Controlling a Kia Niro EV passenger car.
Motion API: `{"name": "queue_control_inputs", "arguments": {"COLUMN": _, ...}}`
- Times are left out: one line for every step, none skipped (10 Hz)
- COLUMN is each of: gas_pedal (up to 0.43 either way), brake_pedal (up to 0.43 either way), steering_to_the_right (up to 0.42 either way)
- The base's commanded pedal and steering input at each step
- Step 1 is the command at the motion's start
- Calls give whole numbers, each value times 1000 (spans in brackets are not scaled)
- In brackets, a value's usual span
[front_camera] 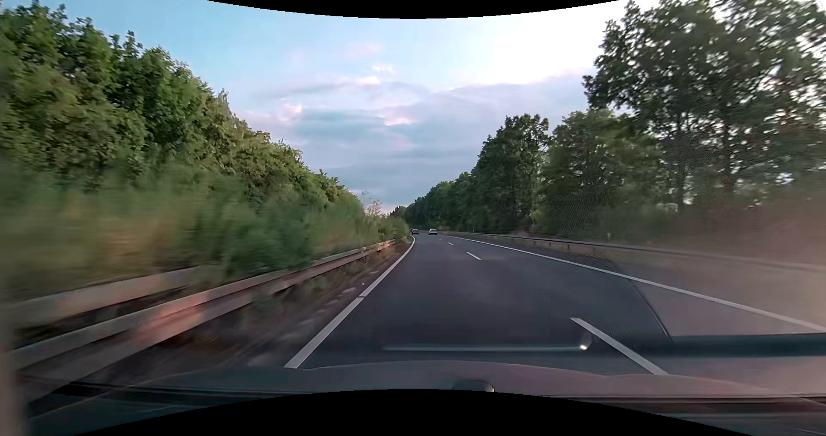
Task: Follow the waypoints while adhering to traffic rules and regulations
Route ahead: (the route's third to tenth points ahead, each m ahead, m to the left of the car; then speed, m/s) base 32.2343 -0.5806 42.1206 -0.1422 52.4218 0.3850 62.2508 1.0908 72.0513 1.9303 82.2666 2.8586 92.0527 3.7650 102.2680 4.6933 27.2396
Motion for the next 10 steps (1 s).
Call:
{"name": "queue_control_inputs", "arguments": {"gas_pedal": 197, "brake_pedal": 0, "steering_to_the_right": -7}}
{"name": "queue_control_inputs", "arguments": {"gas_pedal": 197, "brake_pedal": 0, "steering_to_the_right": -8}}
{"name": "queue_control_inputs", "arguments": {"gas_pedal": 197, "brake_pedal": 0, "steering_to_the_right": -8}}
{"name": "queue_control_inputs", "arguments": {"gas_pedal": 197, "brake_pedal": 0, "steering_to_the_right": -7}}
{"name": "queue_control_inputs", "arguments": {"gas_pedal": 197, "brake_pedal": 0, "steering_to_the_right": -7}}
{"name": "queue_control_inputs", "arguments": {"gas_pedal": 197, "brake_pedal": 0, "steering_to_the_right": -7}}
{"name": "queue_control_inputs", "arguments": {"gas_pedal": 197, "brake_pedal": 0, "steering_to_the_right": -7}}
{"name": "queue_control_inputs", "arguments": {"gas_pedal": 197, "brake_pedal": 0, "steering_to_the_right": -7}}
{"name": "queue_control_inputs", "arguments": {"gas_pedal": 197, "brake_pedal": 0, "steering_to_the_right": -7}}
{"name": "queue_control_inputs", "arguments": {"gas_pedal": 197, "brake_pedal": 0, "steering_to_the_right": -7}}
